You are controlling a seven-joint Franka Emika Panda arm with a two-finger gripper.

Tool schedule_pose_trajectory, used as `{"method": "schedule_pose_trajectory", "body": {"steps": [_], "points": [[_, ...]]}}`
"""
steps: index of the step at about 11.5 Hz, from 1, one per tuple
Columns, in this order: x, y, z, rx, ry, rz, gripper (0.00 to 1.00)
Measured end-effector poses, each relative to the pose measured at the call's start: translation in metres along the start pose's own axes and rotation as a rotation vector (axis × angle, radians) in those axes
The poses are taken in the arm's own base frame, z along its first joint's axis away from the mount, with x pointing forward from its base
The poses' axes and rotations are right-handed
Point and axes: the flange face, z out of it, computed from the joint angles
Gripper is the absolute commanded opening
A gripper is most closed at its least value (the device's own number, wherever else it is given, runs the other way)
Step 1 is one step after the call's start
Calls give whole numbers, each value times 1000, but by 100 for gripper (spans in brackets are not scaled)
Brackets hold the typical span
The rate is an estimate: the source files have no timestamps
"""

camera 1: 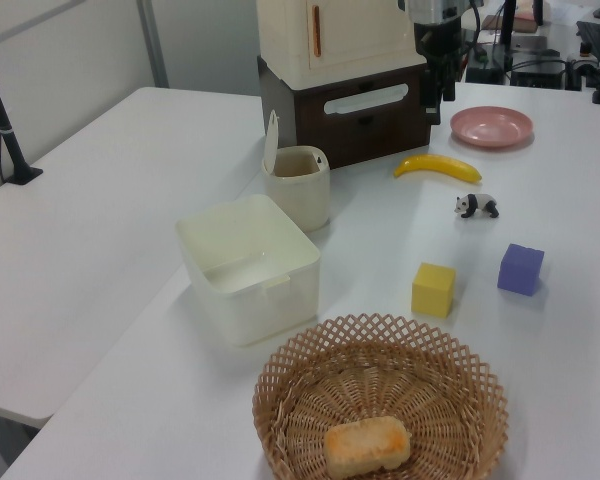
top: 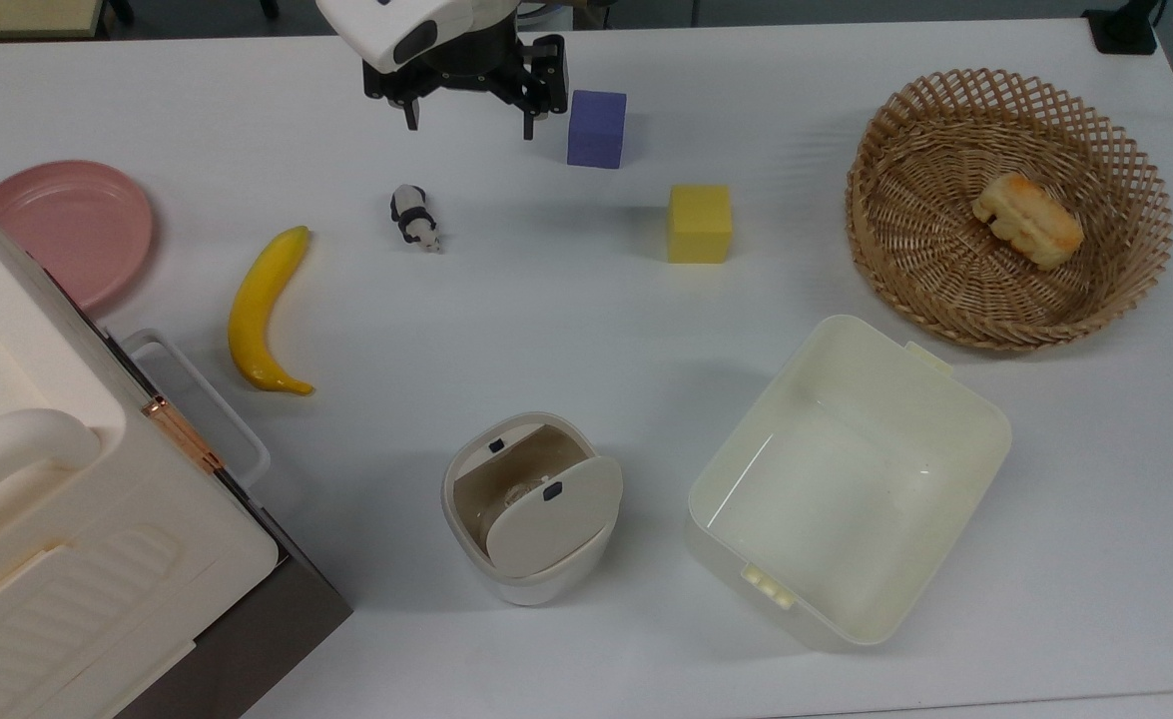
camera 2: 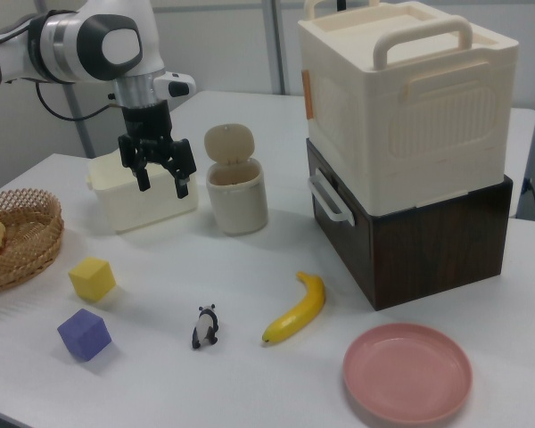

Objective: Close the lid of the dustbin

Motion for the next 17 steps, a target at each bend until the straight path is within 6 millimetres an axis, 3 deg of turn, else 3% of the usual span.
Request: {"method": "schedule_pose_trajectory", "body": {"steps": [14,15,17], "points": [[0,0,1,0,-4,0,100],[2,0,4,-1,-8,0,98],[8,-3,11,-3,-9,-3,69]]}}
